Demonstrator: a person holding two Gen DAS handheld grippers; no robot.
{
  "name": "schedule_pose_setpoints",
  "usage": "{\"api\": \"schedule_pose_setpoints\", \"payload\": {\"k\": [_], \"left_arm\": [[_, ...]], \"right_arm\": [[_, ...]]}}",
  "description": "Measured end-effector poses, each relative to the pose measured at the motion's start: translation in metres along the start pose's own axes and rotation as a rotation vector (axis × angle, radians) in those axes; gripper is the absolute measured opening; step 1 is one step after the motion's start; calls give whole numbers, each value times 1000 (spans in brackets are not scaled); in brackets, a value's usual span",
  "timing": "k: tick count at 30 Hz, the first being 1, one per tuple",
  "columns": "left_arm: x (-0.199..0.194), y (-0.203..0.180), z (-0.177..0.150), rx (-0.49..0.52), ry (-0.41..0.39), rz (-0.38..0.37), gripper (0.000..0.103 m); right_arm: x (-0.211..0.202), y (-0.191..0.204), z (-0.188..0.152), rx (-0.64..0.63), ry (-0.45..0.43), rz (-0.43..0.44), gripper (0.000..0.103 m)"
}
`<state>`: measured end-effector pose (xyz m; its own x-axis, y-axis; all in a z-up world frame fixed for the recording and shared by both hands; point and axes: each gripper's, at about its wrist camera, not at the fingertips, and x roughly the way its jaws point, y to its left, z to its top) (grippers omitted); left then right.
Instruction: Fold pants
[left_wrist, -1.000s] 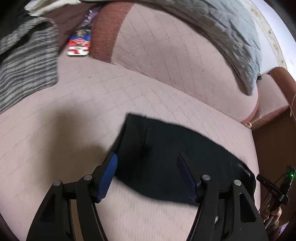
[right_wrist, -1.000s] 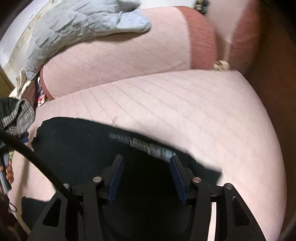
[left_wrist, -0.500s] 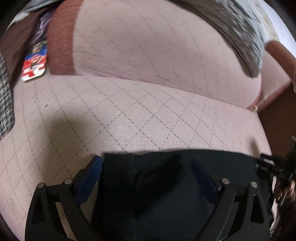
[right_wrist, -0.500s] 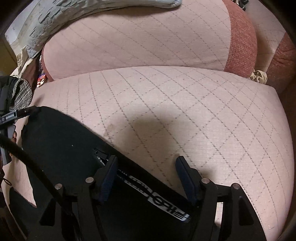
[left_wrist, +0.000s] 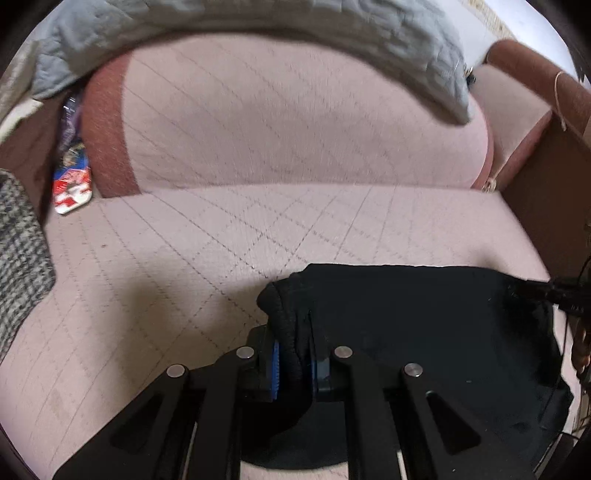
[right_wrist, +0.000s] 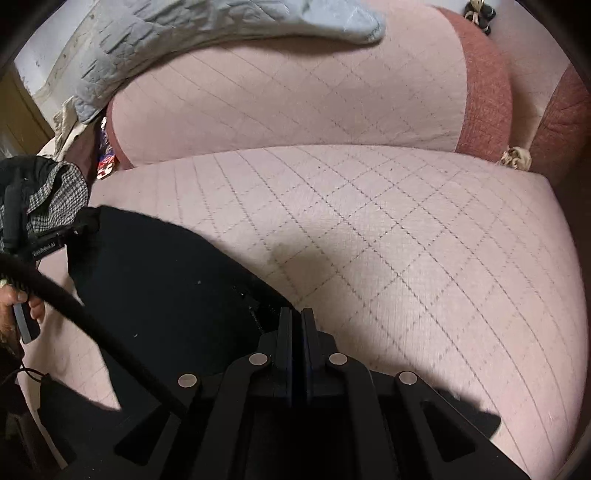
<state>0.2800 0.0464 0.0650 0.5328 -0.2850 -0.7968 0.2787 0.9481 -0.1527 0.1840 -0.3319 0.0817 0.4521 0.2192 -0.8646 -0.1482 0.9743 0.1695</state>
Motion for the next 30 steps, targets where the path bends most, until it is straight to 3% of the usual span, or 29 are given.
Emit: {"api": "schedule_pose_setpoints", "payload": {"k": [8,15,18,22,26,30], "left_arm": [[-93,-15,-34,-3,-116,-19,11],[-169,-39,-93,100,-199,8,12],[-195,-54,-139,160,-218,25,12],[-208,-70,-202,210,-217,56,15],[-206,-78,-273,242,-140,100,21],[-213,-70,-313,206,-90,107,28]], "right_arm": [[-61,32,-30,-27,-57,-7,5],[-115,63,-101,-55,-63,-8,5],[-130,71,-141,-44,-53,3,5],[-132,72,-195,-10,-1,24,5],[-120,68,-246,49,76,40,5],[-118,66,-284,83,96,25,6]]}}
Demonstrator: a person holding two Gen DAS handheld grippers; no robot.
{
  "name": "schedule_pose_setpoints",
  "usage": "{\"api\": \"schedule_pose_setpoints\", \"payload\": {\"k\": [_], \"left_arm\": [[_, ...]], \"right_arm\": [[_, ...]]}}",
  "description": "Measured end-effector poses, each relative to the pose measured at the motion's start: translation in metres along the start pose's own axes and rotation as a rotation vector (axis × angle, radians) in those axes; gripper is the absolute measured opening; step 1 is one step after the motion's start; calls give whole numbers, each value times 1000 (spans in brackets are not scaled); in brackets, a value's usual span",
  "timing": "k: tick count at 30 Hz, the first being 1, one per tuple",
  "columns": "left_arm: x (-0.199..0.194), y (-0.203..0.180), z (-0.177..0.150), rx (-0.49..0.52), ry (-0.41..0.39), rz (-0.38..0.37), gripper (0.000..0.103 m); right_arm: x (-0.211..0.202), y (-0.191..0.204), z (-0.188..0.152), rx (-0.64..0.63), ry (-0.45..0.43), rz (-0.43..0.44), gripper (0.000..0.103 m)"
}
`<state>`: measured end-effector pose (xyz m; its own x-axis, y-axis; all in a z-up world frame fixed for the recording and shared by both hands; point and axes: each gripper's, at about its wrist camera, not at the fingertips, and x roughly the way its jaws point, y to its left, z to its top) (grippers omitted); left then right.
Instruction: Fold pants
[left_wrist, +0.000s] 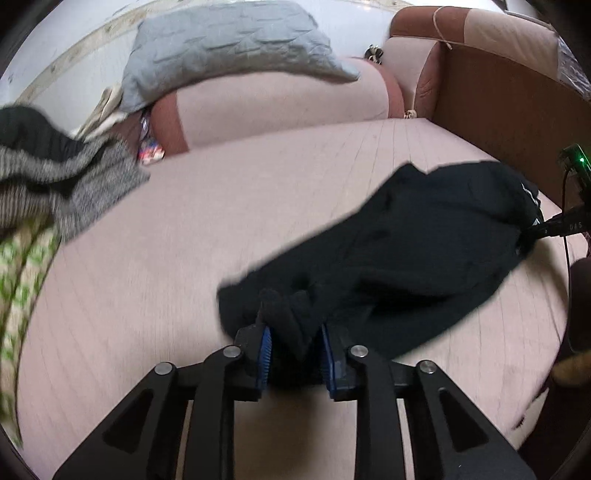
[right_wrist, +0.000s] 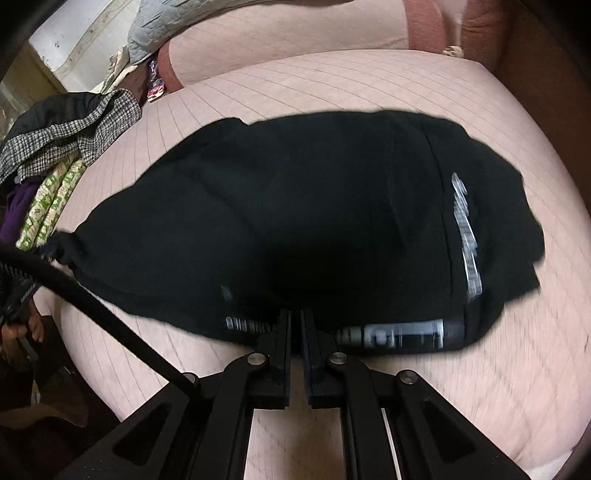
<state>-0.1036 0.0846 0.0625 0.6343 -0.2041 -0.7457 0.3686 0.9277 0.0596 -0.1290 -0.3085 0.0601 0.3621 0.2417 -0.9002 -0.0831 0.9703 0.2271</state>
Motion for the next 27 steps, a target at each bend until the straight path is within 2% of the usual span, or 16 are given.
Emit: {"api": "schedule_pose_setpoints", "payload": {"k": [2,5,8,10,12,16,18,21,23,27], "left_arm": [[-10,6,-12,-43,9,5,42],[-27,20,-24,-130,7,35,51],[-35,42,-30,-244,10,81,53],[-33,61,-31,-360,13,32,53],[-25,78,-30,-496,12,-43,53],[-14,87,-33,-698,-25,-198,53],[-6,79,-34,-739,-19,-251,53],[-2,60,-34,-692,2,-248,53],[-2,49,-34,-658,2,-236,53],[0,42,-37,-657,0,-250,53]], "right_arm": [[-4,-2,-12,17,-2,-21,8],[-17,-1,-21,3,-16,-80,22],[-33,16,-19,-76,-57,-132,24],[-41,38,-8,-146,-92,-128,24],[-41,62,9,-202,-107,-65,24],[-21,136,55,-342,-100,154,24],[-5,173,74,-404,-69,264,24],[36,241,104,-510,31,412,24],[59,272,106,-544,96,460,24],[109,322,108,-672,188,418,28]]}}
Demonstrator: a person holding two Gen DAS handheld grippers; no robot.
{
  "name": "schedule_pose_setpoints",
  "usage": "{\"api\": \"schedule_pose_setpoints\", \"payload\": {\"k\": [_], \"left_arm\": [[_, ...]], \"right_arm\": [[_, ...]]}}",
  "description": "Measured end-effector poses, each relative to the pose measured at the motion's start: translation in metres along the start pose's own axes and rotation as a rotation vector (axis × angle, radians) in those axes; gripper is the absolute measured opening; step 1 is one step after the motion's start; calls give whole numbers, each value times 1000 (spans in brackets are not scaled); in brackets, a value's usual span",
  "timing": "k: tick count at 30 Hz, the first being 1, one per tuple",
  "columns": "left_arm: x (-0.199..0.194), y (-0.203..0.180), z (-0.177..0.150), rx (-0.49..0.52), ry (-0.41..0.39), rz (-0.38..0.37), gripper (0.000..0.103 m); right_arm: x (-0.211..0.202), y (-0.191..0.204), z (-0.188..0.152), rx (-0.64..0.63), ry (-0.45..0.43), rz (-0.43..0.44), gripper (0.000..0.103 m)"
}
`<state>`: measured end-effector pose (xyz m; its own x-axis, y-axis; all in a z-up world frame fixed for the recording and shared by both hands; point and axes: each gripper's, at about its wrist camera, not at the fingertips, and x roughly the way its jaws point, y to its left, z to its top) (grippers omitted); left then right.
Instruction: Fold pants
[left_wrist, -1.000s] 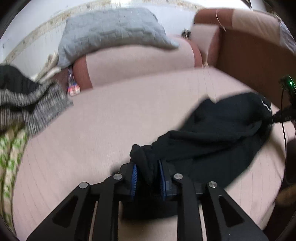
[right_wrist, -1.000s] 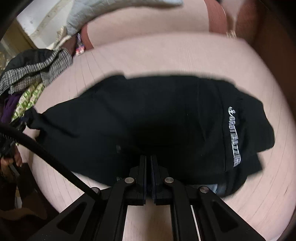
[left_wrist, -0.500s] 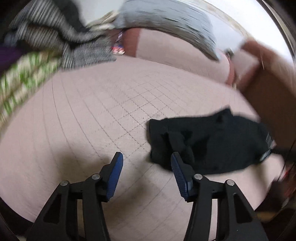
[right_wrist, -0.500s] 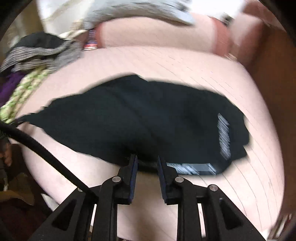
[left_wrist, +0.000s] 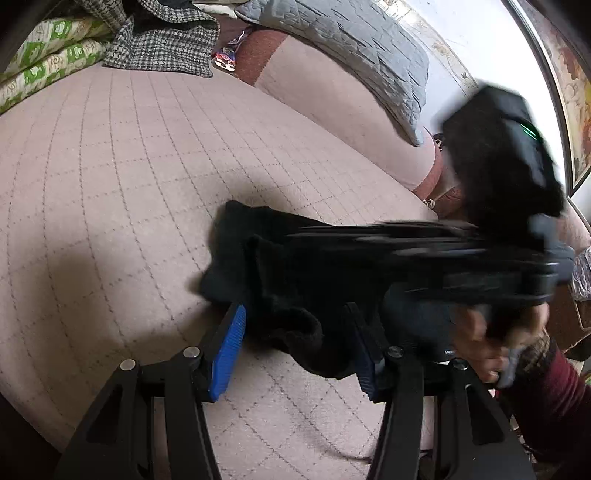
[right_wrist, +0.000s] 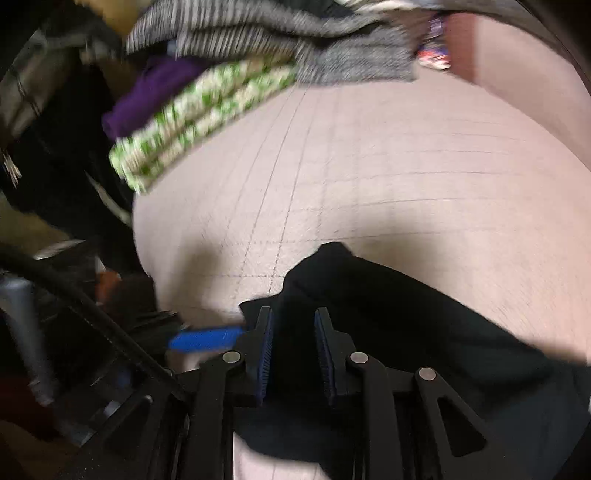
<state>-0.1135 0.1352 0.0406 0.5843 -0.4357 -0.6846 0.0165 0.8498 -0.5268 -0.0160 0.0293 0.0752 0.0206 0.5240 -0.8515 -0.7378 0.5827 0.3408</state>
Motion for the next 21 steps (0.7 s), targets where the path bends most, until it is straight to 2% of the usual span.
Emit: {"api": "schedule_pose_setpoints", "payload": {"k": [2,3,4,5,9,14,17,21], "left_arm": [[3,0,-1,9,7,11,51],[5,0,-2,16,18,19,47],[7,0,-4,19,27,20,22],[9,1,-5,21,42,17,7],[2,-2,-2,18,20,10,7],[-11,-7,19,33,-39,25,7],[-4,5,33,0,-36,58,7],[11,25,34,-42,6,120,12]], "right_arm": [[24,8,5,-49,47,-44,30],[31,12,5,-71,54,-69,28],[33,14,5,-76,60,-87,24],[31,14,5,-59,60,-87,9],[4,18,5,-31,-1,-103,7],[-17,20,28,-20,-58,-133,7],[-6,13,47,16,-57,-140,7],[28,-3,62,67,-2,-165,8]]}}
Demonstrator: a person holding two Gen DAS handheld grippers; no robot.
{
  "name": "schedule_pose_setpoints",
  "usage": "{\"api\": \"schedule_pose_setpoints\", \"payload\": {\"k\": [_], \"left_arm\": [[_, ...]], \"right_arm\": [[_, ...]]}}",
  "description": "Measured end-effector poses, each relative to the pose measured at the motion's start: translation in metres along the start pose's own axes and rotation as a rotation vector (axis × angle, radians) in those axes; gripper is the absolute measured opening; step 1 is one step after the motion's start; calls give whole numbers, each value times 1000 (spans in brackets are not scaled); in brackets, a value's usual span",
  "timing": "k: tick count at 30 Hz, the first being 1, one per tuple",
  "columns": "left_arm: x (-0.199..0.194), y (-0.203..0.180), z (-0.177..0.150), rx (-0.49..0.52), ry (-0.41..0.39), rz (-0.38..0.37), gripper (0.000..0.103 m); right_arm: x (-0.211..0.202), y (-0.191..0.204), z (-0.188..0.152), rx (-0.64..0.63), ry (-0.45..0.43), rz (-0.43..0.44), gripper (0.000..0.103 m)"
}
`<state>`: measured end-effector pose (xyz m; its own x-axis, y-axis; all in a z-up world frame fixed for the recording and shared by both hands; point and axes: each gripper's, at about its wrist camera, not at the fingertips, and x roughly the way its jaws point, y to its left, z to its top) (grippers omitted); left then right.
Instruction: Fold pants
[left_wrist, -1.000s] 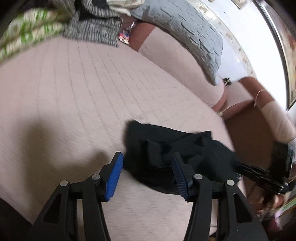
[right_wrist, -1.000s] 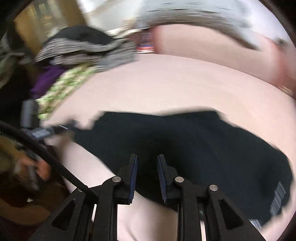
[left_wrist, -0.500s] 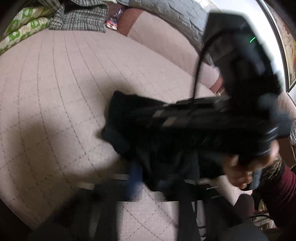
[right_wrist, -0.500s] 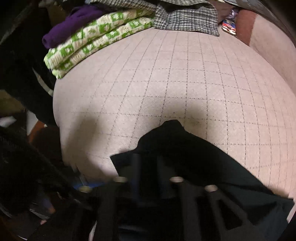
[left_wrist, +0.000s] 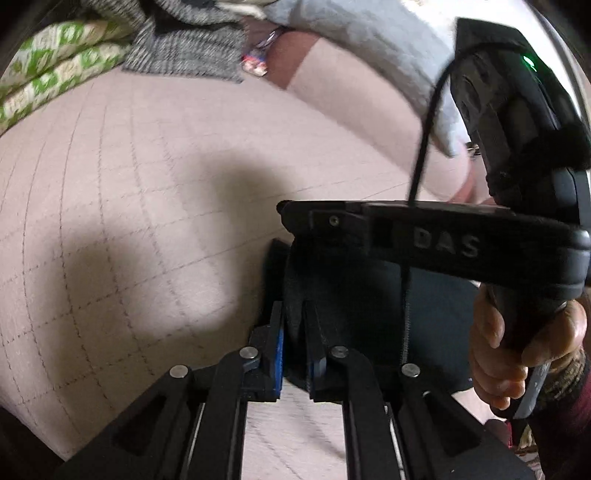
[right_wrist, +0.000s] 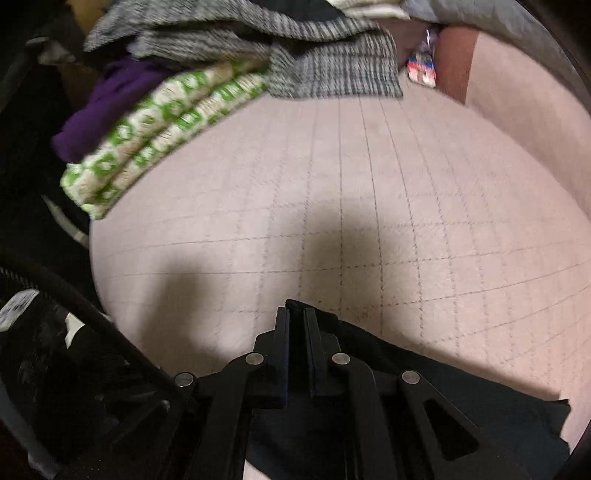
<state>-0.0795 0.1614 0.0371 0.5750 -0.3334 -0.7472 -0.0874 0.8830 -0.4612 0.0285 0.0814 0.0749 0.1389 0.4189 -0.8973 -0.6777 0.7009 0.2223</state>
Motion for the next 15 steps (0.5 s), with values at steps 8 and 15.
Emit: {"api": "schedule_pose_setpoints", "payload": {"k": [8,15], "left_arm": [[-26,30,-5,-93,7,2,42],[-61,10,9,-3,-70,60,46]], "right_arm": [[6,-7,-1,63,-39,-30,25],[-70,-67,-49,202,-212,-151,41]]}}
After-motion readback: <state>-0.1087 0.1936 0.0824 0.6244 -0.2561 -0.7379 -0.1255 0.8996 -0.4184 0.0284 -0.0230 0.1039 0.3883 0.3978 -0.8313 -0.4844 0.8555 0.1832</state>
